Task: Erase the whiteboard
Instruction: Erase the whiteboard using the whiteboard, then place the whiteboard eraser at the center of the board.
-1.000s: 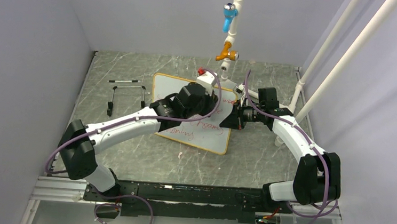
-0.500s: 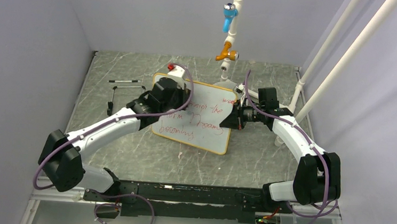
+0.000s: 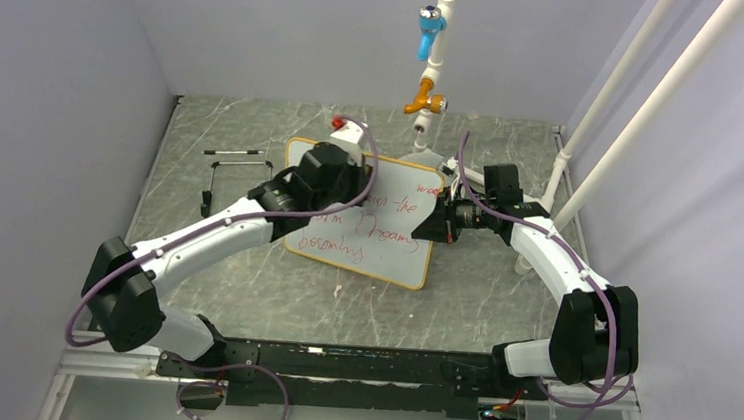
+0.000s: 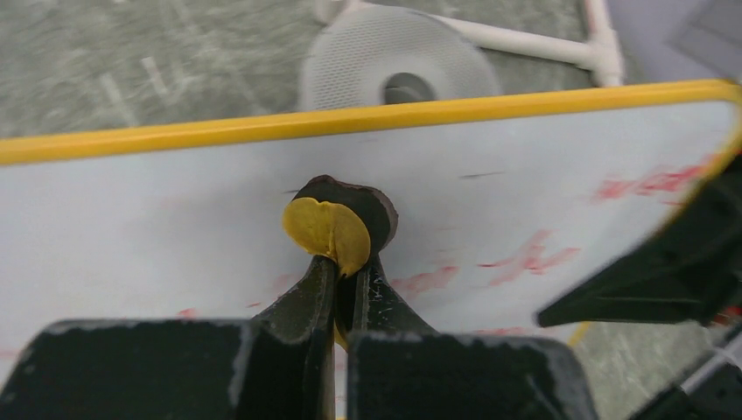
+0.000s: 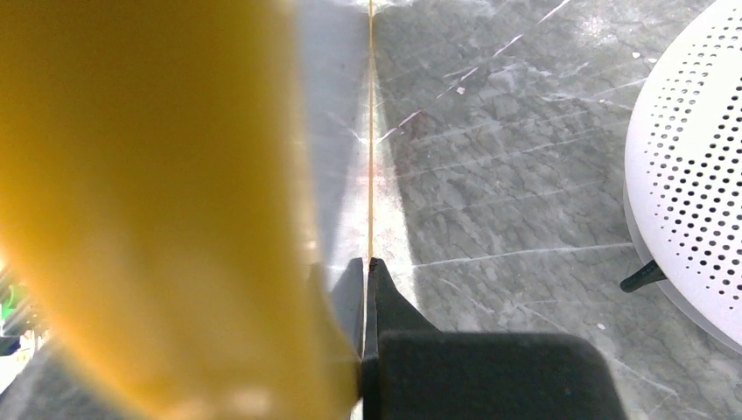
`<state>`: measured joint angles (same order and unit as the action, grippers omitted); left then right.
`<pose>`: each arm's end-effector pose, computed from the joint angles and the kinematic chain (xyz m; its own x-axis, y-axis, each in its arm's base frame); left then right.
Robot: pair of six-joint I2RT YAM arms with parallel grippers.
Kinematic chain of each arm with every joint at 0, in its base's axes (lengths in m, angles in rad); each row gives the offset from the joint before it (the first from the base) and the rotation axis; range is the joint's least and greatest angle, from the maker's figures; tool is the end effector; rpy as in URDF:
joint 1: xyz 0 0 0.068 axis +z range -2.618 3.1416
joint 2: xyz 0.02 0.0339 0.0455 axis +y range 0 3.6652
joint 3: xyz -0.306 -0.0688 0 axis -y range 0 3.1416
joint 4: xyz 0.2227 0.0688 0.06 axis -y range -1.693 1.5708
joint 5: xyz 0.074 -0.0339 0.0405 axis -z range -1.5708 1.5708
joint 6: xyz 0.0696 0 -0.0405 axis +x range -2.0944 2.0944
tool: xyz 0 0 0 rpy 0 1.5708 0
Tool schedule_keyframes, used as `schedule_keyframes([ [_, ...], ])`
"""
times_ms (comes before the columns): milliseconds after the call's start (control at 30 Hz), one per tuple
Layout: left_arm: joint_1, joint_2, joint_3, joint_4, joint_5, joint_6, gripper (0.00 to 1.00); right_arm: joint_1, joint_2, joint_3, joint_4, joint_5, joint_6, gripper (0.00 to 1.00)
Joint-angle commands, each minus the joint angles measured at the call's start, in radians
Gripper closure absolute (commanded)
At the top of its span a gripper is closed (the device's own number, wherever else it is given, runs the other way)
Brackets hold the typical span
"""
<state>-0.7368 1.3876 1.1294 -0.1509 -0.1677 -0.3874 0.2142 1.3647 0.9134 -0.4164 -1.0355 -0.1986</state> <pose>0.2491 -0.2103 0.3588 -0.4802 -0.0673 -0.8746 0.3971 0.8724 -0.2851 0.2362 0.1126 0.2864 -0.6021 -0.2340 -0.7633 -0.7861 0.3408 0.5157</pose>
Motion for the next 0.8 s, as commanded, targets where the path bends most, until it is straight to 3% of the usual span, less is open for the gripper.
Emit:
schedule_keyframes([
  [0, -0.112, 0.076, 0.117, 0.043, 0.024, -0.013, 1.0, 0.02, -0.027, 0.025, 0.01, -0.008, -0.091, 1.0],
  [333, -0.174, 0.164, 0.21, 0.05, 0.06, -0.036, 1.0, 0.021, -0.032, 0.03, 0.004, -0.012, -0.093, 1.0],
  [500, -0.166, 0.044, 0.074, 0.058, 0.009, -0.021, 1.0, 0.017, -0.039, 0.031, 0.002, 0.013, -0.091, 1.0],
  [767, -0.102, -0.282, -0.253, 0.032, 0.103, -0.009, 1.0, 0.007, -0.05, 0.034, -0.005, 0.044, -0.106, 1.0],
])
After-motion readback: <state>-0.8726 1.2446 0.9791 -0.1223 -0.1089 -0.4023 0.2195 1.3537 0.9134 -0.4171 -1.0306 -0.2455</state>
